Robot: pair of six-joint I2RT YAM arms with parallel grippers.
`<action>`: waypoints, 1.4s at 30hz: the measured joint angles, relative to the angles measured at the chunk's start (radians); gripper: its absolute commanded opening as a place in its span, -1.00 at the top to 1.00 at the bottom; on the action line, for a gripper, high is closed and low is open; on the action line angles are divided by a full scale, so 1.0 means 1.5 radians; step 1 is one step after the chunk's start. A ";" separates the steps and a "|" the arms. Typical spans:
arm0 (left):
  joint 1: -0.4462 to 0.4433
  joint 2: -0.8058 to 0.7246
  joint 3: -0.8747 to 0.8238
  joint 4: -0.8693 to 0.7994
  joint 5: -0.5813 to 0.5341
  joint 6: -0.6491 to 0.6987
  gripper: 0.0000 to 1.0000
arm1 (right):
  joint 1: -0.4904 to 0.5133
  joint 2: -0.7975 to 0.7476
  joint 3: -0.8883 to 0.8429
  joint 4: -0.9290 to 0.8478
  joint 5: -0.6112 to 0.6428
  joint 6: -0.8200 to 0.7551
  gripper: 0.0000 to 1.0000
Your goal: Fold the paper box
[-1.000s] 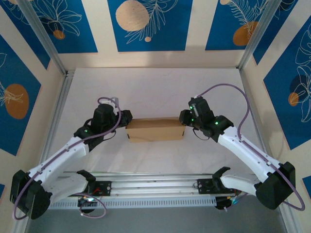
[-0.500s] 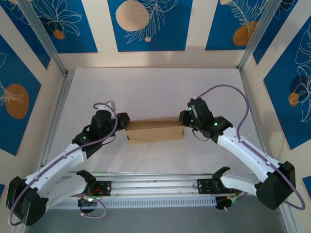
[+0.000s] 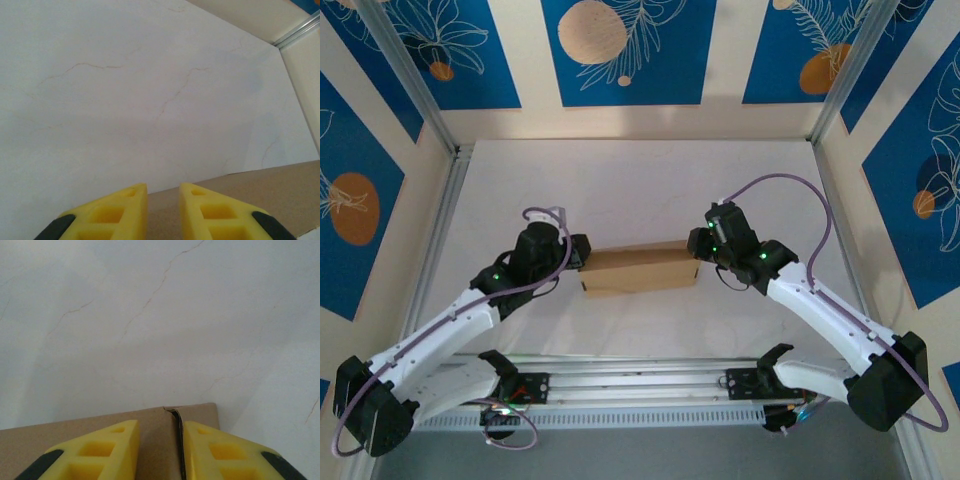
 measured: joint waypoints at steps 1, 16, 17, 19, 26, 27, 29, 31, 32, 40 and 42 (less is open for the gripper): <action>-0.002 0.002 0.005 -0.007 -0.003 0.007 0.50 | 0.000 0.000 0.000 -0.001 0.002 -0.002 0.32; -0.014 0.010 0.046 -0.086 -0.034 0.083 0.65 | 0.000 0.025 0.027 -0.021 -0.014 -0.035 0.23; -0.014 0.011 0.047 -0.088 -0.034 0.087 0.69 | 0.000 0.025 0.027 -0.021 -0.015 -0.035 0.23; -0.014 0.012 0.048 -0.087 -0.035 0.093 0.73 | 0.000 0.025 0.027 -0.021 -0.016 -0.037 0.24; -0.020 -0.002 0.028 -0.069 -0.037 0.092 0.74 | 0.002 0.025 0.026 -0.019 -0.015 -0.037 0.24; -0.024 -0.007 0.023 -0.065 -0.039 0.090 0.74 | 0.004 0.025 0.025 -0.019 -0.013 -0.036 0.24; -0.031 -0.016 0.016 -0.063 -0.044 0.088 0.70 | 0.006 0.024 0.022 -0.017 -0.010 -0.037 0.24; -0.040 -0.022 0.002 -0.075 -0.045 0.087 0.65 | 0.008 0.024 0.021 -0.017 -0.007 -0.037 0.23; -0.044 -0.023 -0.006 -0.079 -0.045 0.087 0.64 | 0.009 0.024 0.019 -0.017 -0.007 -0.038 0.22; -0.055 -0.041 -0.029 -0.067 -0.045 0.077 0.55 | 0.012 0.024 0.013 -0.019 0.000 -0.046 0.15; -0.056 -0.044 -0.030 -0.067 -0.045 0.077 0.51 | 0.012 0.024 0.015 -0.020 0.000 -0.048 0.13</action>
